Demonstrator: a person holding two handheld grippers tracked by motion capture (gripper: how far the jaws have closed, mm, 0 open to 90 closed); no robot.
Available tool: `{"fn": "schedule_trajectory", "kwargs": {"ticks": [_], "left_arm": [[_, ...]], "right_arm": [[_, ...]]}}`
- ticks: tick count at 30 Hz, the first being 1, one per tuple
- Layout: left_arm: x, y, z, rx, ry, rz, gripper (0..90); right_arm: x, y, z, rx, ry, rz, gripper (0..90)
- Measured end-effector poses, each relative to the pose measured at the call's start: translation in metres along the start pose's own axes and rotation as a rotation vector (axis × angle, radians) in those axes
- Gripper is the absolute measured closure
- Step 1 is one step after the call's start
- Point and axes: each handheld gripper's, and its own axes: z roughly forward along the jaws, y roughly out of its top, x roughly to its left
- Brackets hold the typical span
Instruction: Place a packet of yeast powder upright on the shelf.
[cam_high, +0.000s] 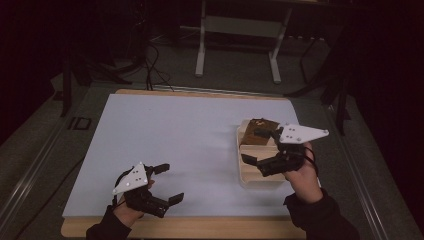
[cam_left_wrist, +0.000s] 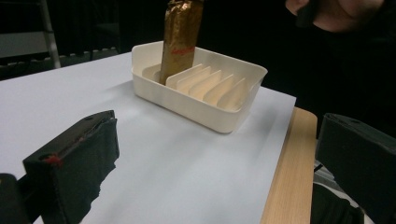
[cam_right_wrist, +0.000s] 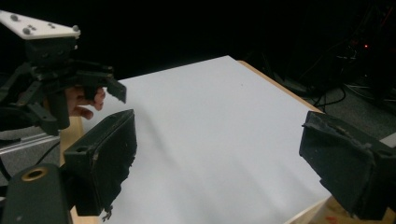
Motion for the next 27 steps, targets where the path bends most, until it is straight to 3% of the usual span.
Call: {"fn": "schedule_trajectory", "kwargs": {"ticks": [18, 24, 27], "left_arm": [[-0.001, 0.000, -0.001, 0.003, -0.001, 0.013, 0.0], [-0.001, 0.000, -0.001, 0.007, -0.002, 0.014, 0.0], [-0.001, -0.001, -0.001, 0.006, -0.001, 0.014, 0.0]], "right_arm": [[0.043, -0.040, -0.003, -0.046, 0.024, 0.038, 13.3], [0.052, -0.055, -0.005, -0.013, 0.004, 0.024, 13.2], [0.053, -0.063, -0.007, -0.014, 0.014, 0.047, 13.2]]}}
